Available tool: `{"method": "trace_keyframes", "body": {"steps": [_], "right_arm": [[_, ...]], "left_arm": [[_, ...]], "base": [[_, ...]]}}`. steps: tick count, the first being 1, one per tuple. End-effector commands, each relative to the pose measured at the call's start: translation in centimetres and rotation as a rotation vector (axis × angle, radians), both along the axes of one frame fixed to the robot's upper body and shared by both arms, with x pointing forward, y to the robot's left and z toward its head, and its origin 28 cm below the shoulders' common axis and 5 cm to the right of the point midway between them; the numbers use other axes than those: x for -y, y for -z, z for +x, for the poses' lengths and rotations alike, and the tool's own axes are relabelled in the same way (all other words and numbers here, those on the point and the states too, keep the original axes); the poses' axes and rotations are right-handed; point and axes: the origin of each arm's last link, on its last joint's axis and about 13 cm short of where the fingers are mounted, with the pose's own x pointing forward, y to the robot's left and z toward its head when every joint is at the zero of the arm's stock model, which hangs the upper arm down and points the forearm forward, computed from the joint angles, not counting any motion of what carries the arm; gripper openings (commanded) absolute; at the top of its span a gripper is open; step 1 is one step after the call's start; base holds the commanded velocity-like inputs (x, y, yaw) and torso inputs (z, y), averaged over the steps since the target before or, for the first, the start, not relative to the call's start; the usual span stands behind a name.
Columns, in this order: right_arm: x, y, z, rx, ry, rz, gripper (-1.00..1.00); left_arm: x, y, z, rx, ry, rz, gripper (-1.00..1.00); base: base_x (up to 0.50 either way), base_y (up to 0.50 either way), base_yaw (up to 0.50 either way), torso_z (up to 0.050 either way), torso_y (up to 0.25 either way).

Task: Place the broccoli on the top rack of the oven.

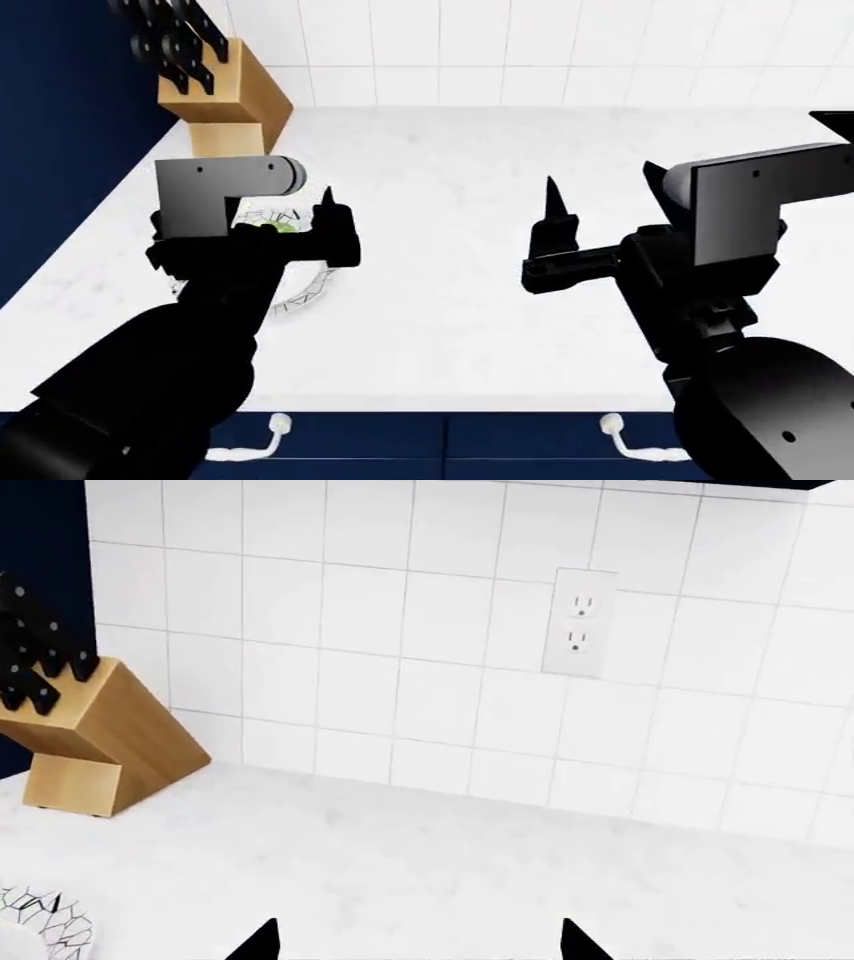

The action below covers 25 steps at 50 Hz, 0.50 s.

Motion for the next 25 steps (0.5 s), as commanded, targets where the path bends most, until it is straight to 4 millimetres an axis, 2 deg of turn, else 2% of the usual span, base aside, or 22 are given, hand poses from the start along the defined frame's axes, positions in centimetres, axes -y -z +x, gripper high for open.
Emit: {"method": "trace_keyframes", "body": {"steps": [1,10,18,25], "right_arm": [[0.0,0.2,-0.1,-0.005,-0.004,-0.027,1.00],[-0.1,0.4,-0.4,-0.004,-0.016,-0.033,1.00],[0.0,0.6,-0.3,-0.005,-0.015,-0.034,1.00],[-0.1,0.7,-0.3,0.000,-0.012,-0.009,1.00]], "left_arm": [[-0.4,0.6,0.9,-0.048,-0.039,-0.001,1.00],[-0.9,1.7,2.7,-0.078,-0.124,0.030,1.00],[-1.2,3.3,3.4,-0.142,-0.160,0.043,1.00],[-1.3,3.7,3.5,-0.163,-0.168,0.043,1.00]], "base": [[0.00,0.00,0.00,0.000,0.000],[0.00,0.00,0.00,0.000,0.000],[0.00,0.00,0.00,0.000,0.000],[0.00,0.00,0.00,0.000,0.000]]}}
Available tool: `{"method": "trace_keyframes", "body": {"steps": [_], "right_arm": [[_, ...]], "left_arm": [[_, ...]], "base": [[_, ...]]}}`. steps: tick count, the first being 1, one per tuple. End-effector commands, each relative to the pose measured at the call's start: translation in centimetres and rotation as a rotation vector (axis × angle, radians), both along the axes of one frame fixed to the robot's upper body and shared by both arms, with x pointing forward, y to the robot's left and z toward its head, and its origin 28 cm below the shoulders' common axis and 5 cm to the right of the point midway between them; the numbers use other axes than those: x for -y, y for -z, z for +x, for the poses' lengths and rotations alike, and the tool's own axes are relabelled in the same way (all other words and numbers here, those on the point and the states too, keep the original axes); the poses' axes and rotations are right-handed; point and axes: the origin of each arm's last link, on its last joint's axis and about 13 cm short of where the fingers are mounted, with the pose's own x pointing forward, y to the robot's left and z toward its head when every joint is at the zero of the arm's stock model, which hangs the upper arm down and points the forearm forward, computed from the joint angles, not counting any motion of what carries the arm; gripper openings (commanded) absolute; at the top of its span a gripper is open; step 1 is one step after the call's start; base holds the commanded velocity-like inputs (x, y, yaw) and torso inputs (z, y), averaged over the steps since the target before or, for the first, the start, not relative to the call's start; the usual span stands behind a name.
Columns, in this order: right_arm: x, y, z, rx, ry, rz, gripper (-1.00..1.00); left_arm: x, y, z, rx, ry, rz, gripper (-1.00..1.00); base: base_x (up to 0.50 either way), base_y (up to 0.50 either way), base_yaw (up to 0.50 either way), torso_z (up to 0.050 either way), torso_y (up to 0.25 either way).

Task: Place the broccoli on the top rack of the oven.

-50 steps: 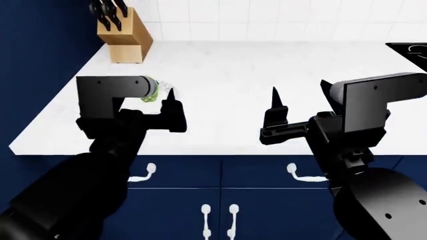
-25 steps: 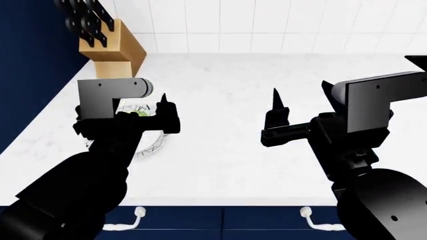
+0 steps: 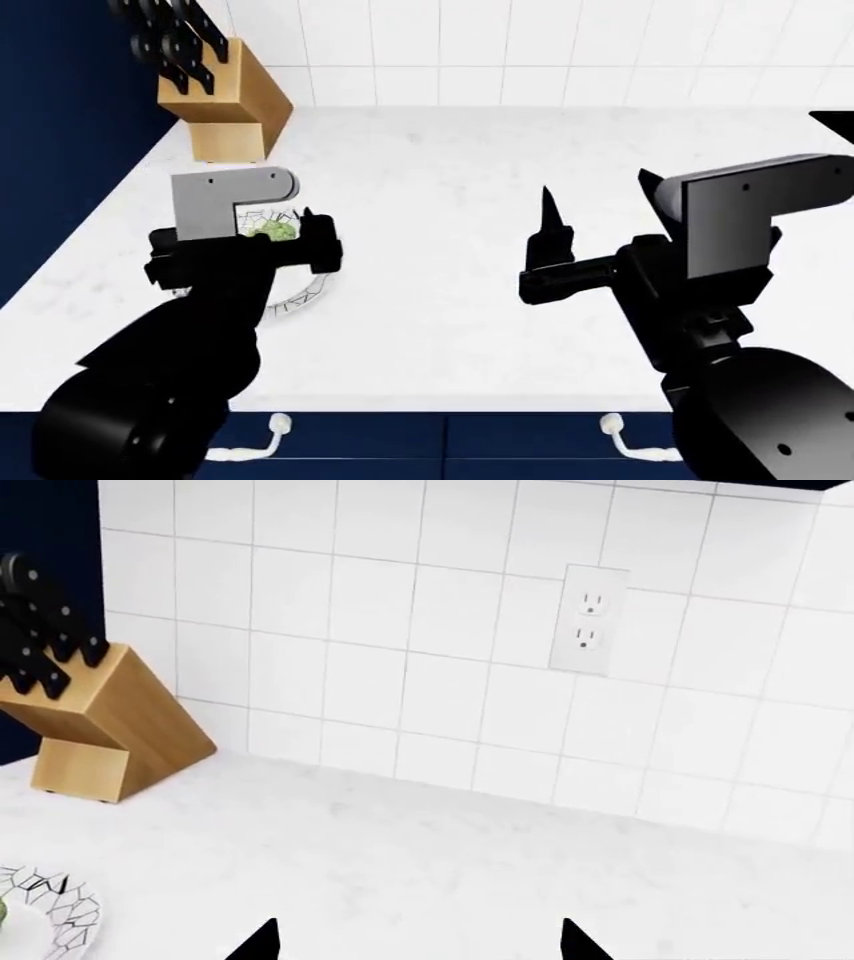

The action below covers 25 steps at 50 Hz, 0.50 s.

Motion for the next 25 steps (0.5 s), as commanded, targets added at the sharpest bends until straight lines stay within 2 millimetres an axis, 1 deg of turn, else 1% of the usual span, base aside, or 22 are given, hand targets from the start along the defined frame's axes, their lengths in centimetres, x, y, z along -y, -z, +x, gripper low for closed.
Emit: {"method": "trace_keyframes", "body": {"steps": [1,13,18,25], "right_arm": [[0.0,0.2,0.0,0.002,-0.001,0.014,1.00],[0.1,0.5,-0.1,0.001,-0.007,0.031,1.00],[0.0,0.6,0.0,-0.005,-0.011,0.035,1.00],[0.0,0.6,0.0,-0.010,-0.010,0.034,1.00]], "left_arm": [[-0.4,1.3,0.7,-0.056,-0.040,0.009,1.00],[-0.4,2.1,1.1,-0.113,-0.050,-0.002,1.00],[-0.3,2.1,1.2,-0.139,-0.030,-0.018,1.00],[-0.3,2.5,1.8,-0.180,-0.030,-0.037,1.00]], "base": [[0.00,0.00,0.00,0.000,0.000],[0.00,0.00,0.00,0.000,0.000],[0.00,0.00,0.00,0.000,0.000],[0.00,0.00,0.00,0.000,0.000]]}}
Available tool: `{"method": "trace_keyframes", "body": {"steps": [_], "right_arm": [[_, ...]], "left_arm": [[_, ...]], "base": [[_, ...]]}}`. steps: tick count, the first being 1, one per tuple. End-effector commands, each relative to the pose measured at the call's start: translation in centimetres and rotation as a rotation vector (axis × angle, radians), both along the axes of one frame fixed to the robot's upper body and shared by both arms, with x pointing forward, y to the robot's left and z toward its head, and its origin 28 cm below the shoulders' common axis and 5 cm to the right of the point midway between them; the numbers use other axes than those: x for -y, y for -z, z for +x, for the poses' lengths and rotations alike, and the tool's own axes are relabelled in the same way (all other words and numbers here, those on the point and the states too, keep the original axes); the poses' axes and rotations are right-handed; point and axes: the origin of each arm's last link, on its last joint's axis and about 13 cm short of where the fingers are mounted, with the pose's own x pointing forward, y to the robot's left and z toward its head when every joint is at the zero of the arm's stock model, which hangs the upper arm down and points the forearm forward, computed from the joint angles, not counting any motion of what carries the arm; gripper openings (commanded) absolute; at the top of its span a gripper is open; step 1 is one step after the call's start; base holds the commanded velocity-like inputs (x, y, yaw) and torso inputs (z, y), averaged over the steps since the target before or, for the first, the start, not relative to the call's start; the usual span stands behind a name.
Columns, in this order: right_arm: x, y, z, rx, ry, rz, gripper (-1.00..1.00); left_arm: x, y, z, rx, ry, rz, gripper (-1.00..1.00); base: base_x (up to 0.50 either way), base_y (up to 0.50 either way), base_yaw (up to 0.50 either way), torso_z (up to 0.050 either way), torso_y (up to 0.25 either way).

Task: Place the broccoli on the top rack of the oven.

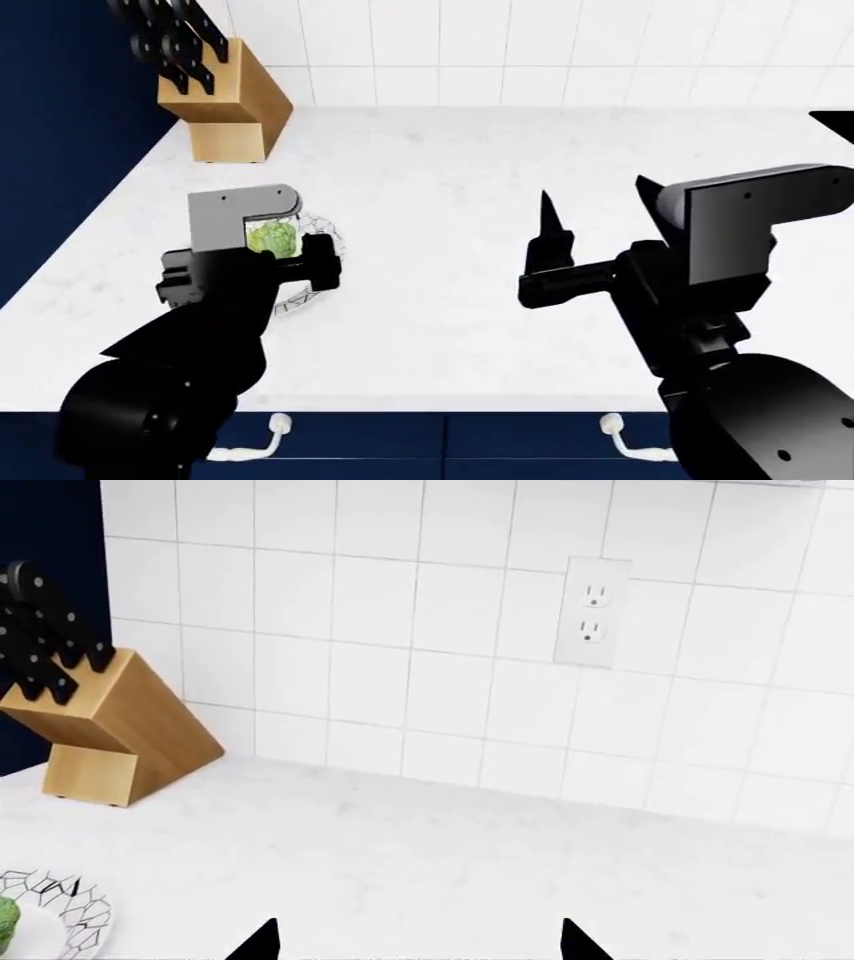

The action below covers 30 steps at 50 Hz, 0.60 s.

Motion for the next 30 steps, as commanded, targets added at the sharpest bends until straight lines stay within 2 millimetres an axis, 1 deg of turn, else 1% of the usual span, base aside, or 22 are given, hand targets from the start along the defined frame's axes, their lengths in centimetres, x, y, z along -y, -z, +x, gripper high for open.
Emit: {"method": "trace_keyframes", "body": {"steps": [1,16,30], "right_arm": [[-0.1,0.1,0.1,-0.007,-0.002,0.003,1.00],[0.0,0.3,0.3,-0.012,-0.006,0.010,1.00],[0.0,0.4,0.5,-0.017,-0.009,0.014,1.00]], "left_arm": [[0.0,0.6,0.7,-0.057,-0.005,-0.022,1.00],[0.2,0.5,2.1,-0.065,-0.016,-0.032,1.00],[0.2,0.9,3.7,-0.105,-0.040,-0.047,1.00]], "base": [[0.00,0.00,0.00,0.000,0.000],[0.00,0.00,0.00,0.000,0.000],[0.00,0.00,0.00,0.000,0.000]]}}
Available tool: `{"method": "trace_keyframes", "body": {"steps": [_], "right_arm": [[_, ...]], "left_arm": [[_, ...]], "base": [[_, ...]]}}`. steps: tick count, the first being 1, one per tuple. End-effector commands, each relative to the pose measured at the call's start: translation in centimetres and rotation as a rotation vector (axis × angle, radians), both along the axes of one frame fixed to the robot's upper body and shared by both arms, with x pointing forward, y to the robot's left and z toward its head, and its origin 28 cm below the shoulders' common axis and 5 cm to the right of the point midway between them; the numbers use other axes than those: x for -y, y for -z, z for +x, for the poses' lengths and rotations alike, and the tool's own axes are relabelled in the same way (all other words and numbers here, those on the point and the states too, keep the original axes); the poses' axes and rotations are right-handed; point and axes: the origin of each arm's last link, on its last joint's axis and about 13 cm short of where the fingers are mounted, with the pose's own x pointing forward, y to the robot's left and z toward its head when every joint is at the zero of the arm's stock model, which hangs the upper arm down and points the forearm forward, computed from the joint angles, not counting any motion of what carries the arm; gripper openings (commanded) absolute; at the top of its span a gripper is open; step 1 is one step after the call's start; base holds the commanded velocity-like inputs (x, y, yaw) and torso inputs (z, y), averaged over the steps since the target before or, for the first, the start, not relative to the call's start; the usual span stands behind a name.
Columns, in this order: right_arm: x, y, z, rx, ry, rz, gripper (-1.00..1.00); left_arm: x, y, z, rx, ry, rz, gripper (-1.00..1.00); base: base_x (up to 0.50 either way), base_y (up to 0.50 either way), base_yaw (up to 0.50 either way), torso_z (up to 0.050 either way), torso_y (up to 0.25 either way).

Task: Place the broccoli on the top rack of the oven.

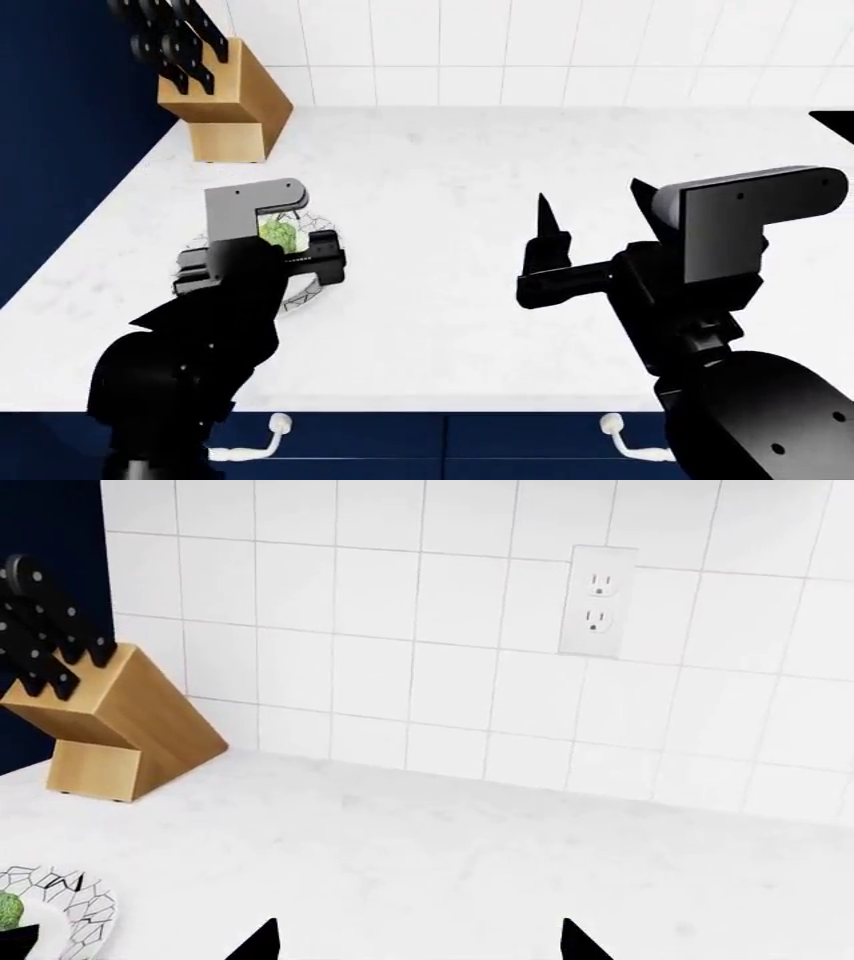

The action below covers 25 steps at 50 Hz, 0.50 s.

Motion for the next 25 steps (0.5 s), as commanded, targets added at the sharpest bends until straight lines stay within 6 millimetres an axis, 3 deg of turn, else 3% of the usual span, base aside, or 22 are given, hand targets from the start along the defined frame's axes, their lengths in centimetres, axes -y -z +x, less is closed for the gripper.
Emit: {"method": "trace_keyframes", "body": {"steps": [1,14,15,25], "right_arm": [[0.0,0.1,0.1,-0.003,-0.002,0.004,1.00],[0.0,0.1,0.0,-0.001,-0.003,0.002,1.00],[0.0,0.1,0.0,0.000,-0.003,0.004,1.00],[0.1,0.2,0.1,0.004,0.003,0.006,1.00]], "left_arm": [[0.0,0.2,1.3,-0.023,-0.020,-0.011,1.00],[0.0,0.7,1.5,-0.045,-0.030,-0.010,1.00],[0.0,0.6,1.3,-0.039,-0.024,-0.010,-1.00],[0.0,-0.1,0.4,-0.025,-0.026,-0.028,-1.00]], "base": [[0.00,0.00,0.00,0.000,0.000],[0.00,0.00,0.00,0.000,0.000],[0.00,0.00,0.00,0.000,0.000],[0.00,0.00,0.00,0.000,0.000]]}}
